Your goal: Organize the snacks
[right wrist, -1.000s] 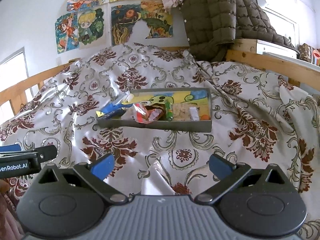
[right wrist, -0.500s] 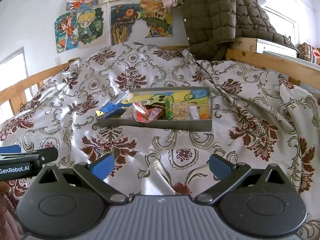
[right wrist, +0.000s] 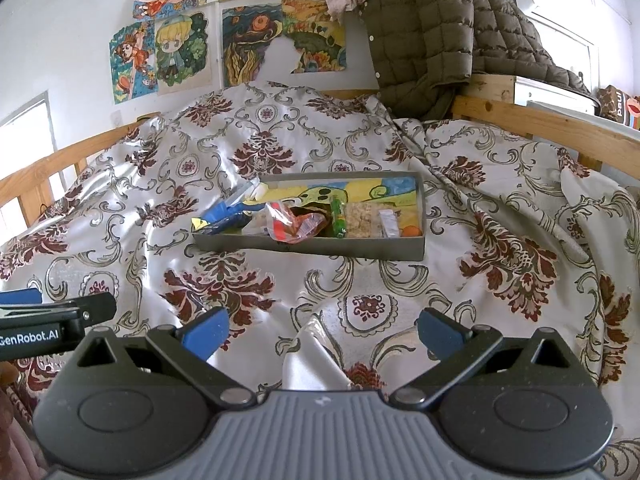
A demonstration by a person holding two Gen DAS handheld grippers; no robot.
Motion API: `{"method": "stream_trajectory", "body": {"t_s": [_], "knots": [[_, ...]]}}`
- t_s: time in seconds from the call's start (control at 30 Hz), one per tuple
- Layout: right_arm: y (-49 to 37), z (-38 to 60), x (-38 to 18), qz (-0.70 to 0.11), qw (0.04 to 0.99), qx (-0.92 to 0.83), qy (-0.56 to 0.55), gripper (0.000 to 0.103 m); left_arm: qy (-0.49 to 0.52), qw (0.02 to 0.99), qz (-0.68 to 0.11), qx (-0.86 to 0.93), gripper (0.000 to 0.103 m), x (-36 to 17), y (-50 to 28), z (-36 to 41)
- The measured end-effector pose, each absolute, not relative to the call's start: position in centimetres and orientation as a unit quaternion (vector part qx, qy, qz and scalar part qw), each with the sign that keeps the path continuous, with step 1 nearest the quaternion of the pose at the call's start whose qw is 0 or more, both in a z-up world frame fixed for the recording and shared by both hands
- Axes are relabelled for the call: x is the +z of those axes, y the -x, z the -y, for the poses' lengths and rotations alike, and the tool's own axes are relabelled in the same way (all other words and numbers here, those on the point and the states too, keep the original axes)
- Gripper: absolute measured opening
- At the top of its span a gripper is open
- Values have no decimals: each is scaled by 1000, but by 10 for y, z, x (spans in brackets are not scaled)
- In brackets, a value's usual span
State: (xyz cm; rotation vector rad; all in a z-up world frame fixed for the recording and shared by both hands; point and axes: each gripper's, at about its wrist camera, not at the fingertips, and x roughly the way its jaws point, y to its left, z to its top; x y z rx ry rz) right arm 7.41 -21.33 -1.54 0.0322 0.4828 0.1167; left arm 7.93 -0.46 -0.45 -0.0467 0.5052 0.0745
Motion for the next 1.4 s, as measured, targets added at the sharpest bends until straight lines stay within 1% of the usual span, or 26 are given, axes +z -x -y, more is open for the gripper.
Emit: {"method": "stream_trajectory", "body": {"t_s": [1.13, 1.4], "knots": [[-75, 212, -21, -244, 968, 57, -18, 103, 23, 966, -255, 40, 102, -10, -80, 1], [-75, 211, -20, -244, 968, 57, -17, 103, 44, 962, -265, 43, 102, -12, -79, -9]]}}
